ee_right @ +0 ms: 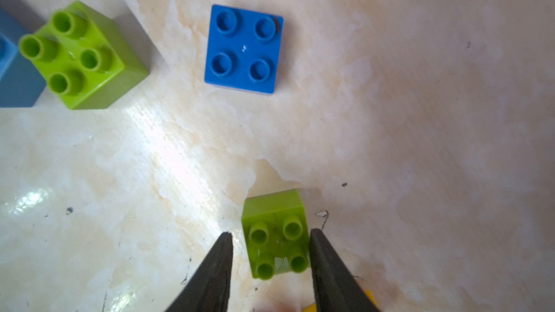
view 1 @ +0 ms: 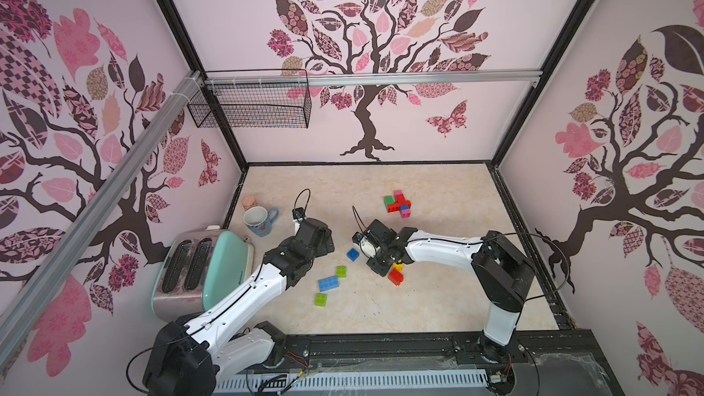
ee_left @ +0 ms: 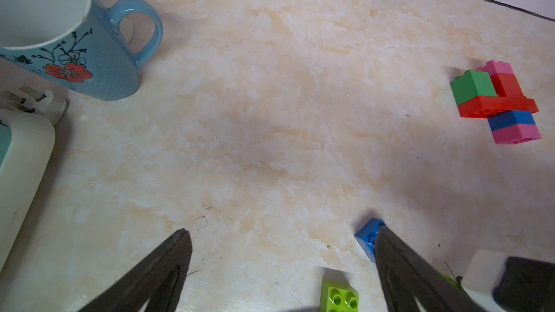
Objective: Assemble the number 4 with lego
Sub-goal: Pick up the lego brick from the center of the board.
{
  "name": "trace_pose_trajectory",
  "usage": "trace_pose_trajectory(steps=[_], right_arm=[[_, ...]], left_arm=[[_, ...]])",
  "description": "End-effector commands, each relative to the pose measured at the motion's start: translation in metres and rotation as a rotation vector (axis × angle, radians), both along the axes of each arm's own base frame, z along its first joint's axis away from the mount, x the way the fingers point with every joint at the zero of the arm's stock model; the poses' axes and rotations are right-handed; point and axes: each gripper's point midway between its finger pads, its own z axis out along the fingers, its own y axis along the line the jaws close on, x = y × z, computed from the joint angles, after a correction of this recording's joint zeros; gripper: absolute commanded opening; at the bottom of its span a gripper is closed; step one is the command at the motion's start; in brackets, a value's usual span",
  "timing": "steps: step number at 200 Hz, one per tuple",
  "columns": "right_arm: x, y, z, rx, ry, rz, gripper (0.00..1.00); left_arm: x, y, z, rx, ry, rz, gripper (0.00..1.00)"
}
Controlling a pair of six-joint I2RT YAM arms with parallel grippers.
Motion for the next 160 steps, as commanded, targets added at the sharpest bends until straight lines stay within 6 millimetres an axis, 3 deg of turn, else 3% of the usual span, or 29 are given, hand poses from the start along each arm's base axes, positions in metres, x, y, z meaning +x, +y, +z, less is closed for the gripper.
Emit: trace_pose_trajectory(steps=[1,51,100,143,160], right_arm=[[-0.002,-0.004,-0.013,-0.033,0.029,0.002,0.44],[0.000,-0.006,-0.018,-0.050,0.022,-0.010,0.51],[0.003,-0.005,-0.019,-0.049,0.012,-0.016,0.49],[0.002,0.006,0.004,0.039,0.004,-0.022,0.52],[0.002,0.007,0.005,0.050,0.011,-0.036,0.55]], left_arm=[[0.004,-0.001,0.009,-0.014,-0.015,0.007,0.98],[0.004,-0.001,0.008,-0.013,-0.015,0.011,0.98],[0.005,0.000,0.007,-0.011,-0.012,0.016,0.98],[0.005,0.001,0.007,-0.009,-0.010,0.015,0.98],[0.006,0.000,0.007,-0.011,-0.009,0.015,0.98]])
